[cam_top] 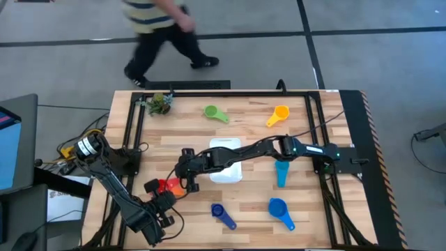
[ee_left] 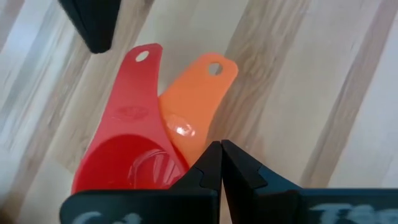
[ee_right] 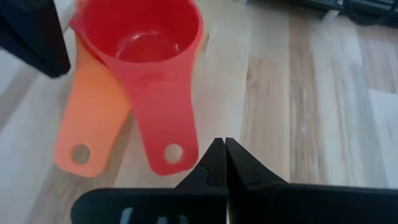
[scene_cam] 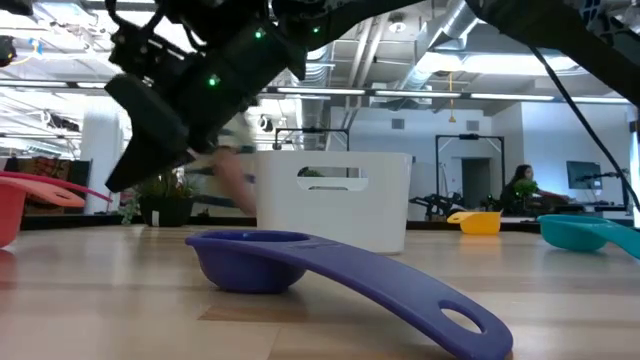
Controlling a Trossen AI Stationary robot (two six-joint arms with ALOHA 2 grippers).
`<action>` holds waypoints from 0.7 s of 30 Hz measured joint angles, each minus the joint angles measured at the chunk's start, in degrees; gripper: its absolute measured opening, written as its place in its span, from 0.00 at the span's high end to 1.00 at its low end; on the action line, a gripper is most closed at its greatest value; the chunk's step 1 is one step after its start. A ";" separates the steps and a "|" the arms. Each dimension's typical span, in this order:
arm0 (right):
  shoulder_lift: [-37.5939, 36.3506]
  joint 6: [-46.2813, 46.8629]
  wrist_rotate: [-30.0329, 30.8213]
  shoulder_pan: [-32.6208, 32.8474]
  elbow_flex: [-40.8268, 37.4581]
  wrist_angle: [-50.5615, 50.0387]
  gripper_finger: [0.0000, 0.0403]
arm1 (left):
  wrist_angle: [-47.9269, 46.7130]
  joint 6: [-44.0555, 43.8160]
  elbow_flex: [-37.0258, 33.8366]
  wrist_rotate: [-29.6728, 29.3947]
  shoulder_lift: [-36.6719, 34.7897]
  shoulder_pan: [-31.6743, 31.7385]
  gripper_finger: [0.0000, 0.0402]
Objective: Nest measuring cups in basket
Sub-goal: Stack the red measuring cup on top of the orange measuring cup
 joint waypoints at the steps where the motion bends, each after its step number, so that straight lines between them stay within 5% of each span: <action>1: 0.00 -0.37 -0.08 -0.01 -0.01 0.15 0.99 | 0.00 0.02 0.00 0.24 0.00 0.01 1.00; 21: 0.06 -2.60 -4.87 0.79 -0.04 0.25 0.99 | -0.51 1.47 0.00 -0.62 0.00 0.33 1.00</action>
